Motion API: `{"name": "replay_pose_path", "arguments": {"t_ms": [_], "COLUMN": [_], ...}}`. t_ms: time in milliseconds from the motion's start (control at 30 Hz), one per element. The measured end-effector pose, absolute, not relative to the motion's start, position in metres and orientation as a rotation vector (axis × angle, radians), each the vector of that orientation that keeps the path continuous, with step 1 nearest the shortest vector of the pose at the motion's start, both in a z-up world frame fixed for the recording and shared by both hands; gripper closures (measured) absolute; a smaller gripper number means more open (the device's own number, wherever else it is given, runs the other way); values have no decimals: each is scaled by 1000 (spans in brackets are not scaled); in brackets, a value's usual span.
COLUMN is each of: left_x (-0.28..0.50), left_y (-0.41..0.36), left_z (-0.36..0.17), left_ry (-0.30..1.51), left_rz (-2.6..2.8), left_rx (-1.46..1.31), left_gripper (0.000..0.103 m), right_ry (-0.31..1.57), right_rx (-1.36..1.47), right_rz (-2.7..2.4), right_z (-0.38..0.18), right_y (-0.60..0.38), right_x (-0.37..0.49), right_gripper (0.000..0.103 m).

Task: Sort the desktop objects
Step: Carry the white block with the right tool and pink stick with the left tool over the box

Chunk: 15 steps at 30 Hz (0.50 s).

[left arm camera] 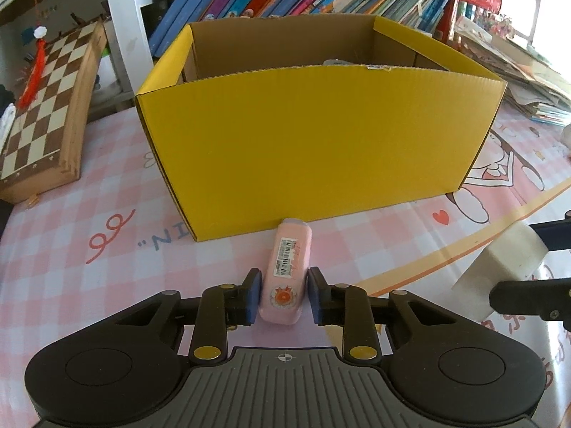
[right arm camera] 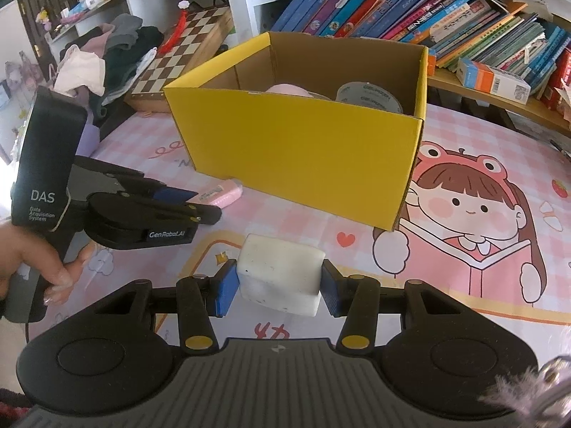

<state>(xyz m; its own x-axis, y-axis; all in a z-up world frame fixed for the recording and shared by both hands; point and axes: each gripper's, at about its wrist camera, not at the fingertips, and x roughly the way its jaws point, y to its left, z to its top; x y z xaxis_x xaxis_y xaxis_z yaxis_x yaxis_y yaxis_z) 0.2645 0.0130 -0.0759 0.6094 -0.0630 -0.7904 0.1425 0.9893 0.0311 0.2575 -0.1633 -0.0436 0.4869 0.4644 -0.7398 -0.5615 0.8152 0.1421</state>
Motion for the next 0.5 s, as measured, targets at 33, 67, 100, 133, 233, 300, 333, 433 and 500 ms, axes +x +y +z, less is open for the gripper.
{"name": "replay_pose_path", "arguments": {"t_ms": [33,67,100,133,233,300,333,433,500], "left_x": [263,262,259,257,244,236,232,218,211], "left_y": [13,14,15,16,22,27,29,34,37], "left_z": [-75,-74,-73,-70,-60,-54,-51,-43,-37], "left_ry": [912,915,914,910,884,867,860,837,824], "left_rz": [-119,-124,-133,-137,-141,-141,-140,-140,-141], "left_rx": [92,81,66,58,27,-4,-18,-62,-93], "left_gripper": [80,80,80,80,80,80,80,80,80], "right_ry": [860,859,857,855,850,848,846,842,838], "right_rx": [-124,-125,-125,-125,-127,-127,-127,-126,-125], "right_rz": [621,617,616,614,609,609,609,610,611], "right_z": [-43,-43,-42,-42,-40,-39,-38,-36,-35], "right_y": [-164,-164,-164,-164,-164,-163,-162,-160,-159], "right_x": [257,257,256,255,251,249,247,243,240], "right_gripper": [57,58,58,57,57,57,57,57,57]}}
